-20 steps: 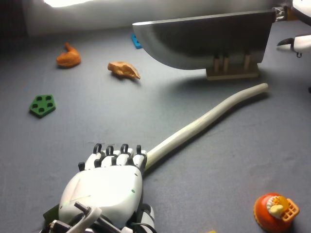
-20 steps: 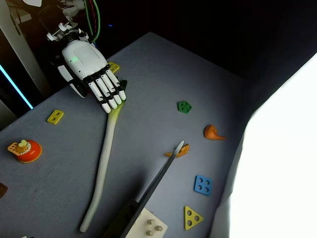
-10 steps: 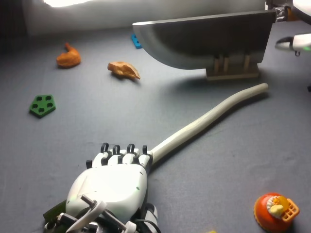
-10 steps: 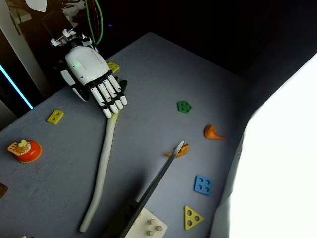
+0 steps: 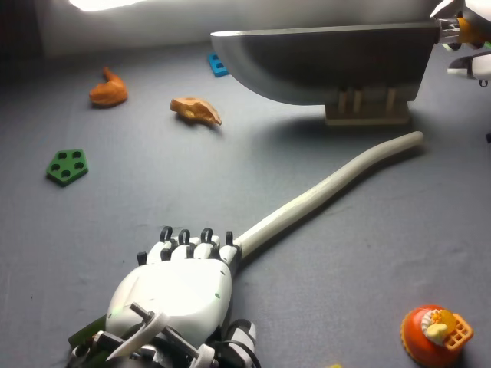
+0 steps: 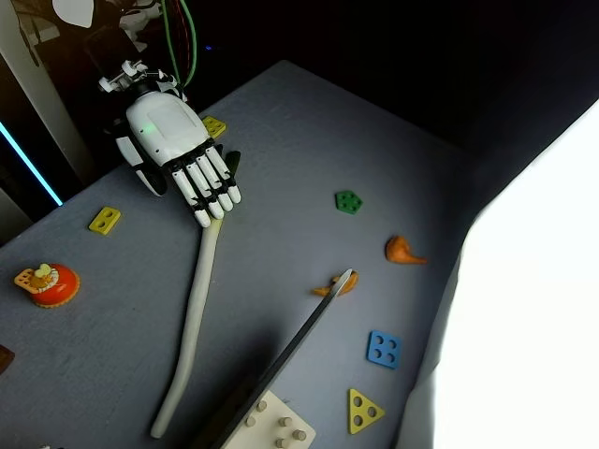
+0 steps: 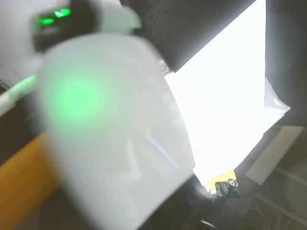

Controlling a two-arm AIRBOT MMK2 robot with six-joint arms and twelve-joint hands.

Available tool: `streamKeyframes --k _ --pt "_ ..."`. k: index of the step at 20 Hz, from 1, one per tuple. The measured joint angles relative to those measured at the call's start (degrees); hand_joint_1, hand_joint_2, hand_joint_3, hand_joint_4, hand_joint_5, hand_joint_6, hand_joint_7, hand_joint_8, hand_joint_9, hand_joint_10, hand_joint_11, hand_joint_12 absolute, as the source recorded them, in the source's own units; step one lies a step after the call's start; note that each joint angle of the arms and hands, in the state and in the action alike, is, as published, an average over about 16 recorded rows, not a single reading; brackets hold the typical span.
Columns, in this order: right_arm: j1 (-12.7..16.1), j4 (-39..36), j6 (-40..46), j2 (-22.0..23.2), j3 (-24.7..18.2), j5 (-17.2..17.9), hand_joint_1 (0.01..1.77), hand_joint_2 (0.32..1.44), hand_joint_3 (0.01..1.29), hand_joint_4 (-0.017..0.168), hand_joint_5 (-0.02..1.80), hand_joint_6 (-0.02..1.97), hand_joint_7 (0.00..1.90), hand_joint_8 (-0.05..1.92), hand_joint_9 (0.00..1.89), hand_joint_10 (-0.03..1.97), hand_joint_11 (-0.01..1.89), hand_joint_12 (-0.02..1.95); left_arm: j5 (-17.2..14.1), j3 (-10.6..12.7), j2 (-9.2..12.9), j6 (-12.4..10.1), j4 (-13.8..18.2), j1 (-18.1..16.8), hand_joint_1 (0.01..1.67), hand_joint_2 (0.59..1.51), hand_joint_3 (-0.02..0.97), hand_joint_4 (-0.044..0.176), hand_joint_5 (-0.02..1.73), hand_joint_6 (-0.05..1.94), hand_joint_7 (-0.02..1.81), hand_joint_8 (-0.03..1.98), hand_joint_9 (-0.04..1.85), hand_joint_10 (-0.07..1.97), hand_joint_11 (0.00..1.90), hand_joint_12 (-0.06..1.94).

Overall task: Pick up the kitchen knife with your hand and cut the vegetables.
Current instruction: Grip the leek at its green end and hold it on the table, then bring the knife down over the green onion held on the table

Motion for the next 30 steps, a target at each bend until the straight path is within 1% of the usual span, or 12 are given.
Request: streamKeyframes --k 1,4,7,10,14,16,17,20,26,30 --pt "0.0 0.1 0.0 0.0 0.0 0.0 1.27 0.93 0.42 0.005 0.88 1.60 1.08 1.81 1.13 1.85 1.16 1.90 -0.1 0.1 0.0 0.0 -0.1 0.0 0.78 1.361 0.018 0.012 0.21 -0.01 0.17 -0.01 0.13 0.02 0.02 0.27" --pt "-0.1 0.3 -0.1 0.0 0.1 0.2 1.35 0.86 0.52 0.036 0.98 1.70 1.24 1.86 1.33 1.87 1.39 1.88 -0.5 0.2 0.0 0.0 -0.3 0.1 0.75 1.366 0.018 0.014 0.21 -0.01 0.17 -0.01 0.13 0.02 0.02 0.27" --pt "-0.2 0.8 -0.5 0.0 0.2 0.6 1.42 0.83 0.53 0.067 1.07 1.77 1.36 1.86 1.47 1.85 1.52 1.87 -0.8 0.3 0.0 0.0 -0.6 0.3 0.73 1.371 0.018 0.013 0.22 -0.01 0.16 -0.01 0.13 0.02 0.02 0.29" --pt "-0.4 1.6 -1.4 -0.1 0.3 1.1 1.46 0.81 0.59 0.099 1.13 1.79 1.43 1.84 1.53 1.83 1.59 1.85 -0.9 0.3 0.0 0.0 -0.8 0.4 0.74 1.374 0.018 0.010 0.23 -0.01 0.16 -0.01 0.13 0.02 0.02 0.31" --pt "-0.7 3.5 -3.7 -0.2 0.4 2.0 1.53 0.80 0.59 0.141 1.22 1.86 1.46 1.82 1.55 1.82 1.60 1.84 -0.9 0.3 0.0 0.0 -1.1 0.6 0.73 1.386 0.018 0.006 0.23 -0.01 0.16 -0.01 0.13 0.02 0.02 0.31" --pt "-0.9 4.6 -4.9 -0.2 0.4 2.6 1.53 0.79 0.61 0.161 1.25 1.86 1.47 1.82 1.56 1.82 1.61 1.84 -0.9 0.2 0.0 0.0 -1.3 0.7 0.73 1.393 0.018 0.003 0.24 -0.01 0.16 -0.01 0.13 0.01 0.02 0.30" --pt "-1.0 5.1 -5.6 -0.3 0.4 2.8 1.53 0.78 0.62 0.166 1.25 1.86 1.47 1.82 1.56 1.82 1.61 1.84 -0.9 0.2 -0.1 0.0 -1.3 0.8 0.73 1.395 0.018 0.002 0.24 -0.01 0.15 -0.01 0.13 0.01 0.02 0.30" --pt "-1.1 6.5 -7.3 -0.4 0.4 3.6 1.54 0.77 0.64 0.166 1.27 1.87 1.47 1.81 1.56 1.81 1.61 1.84 -0.8 0.2 -0.2 0.0 -1.6 0.9 0.72 1.398 0.017 0.000 0.24 -0.01 0.14 -0.01 0.13 0.01 0.02 0.29" --pt "-1.5 8.4 -9.3 -0.5 0.4 5.2 1.56 0.74 0.70 0.167 1.32 1.89 1.48 1.81 1.56 1.82 1.61 1.84 -0.5 0.1 -0.7 0.0 -2.0 1.3 0.66 1.408 0.017 0.008 0.22 -0.01 0.12 -0.01 0.12 0.00 0.02 0.24" --pt "-1.2 8.4 -8.8 -0.4 0.4 6.2 1.58 0.71 0.76 0.167 1.34 1.90 1.48 1.81 1.56 1.82 1.61 1.84 -0.2 0.1 -1.1 0.1 -2.2 1.4 0.65 1.404 0.018 0.013 0.21 -0.01 0.11 -0.01 0.12 -0.01 0.02 0.25"
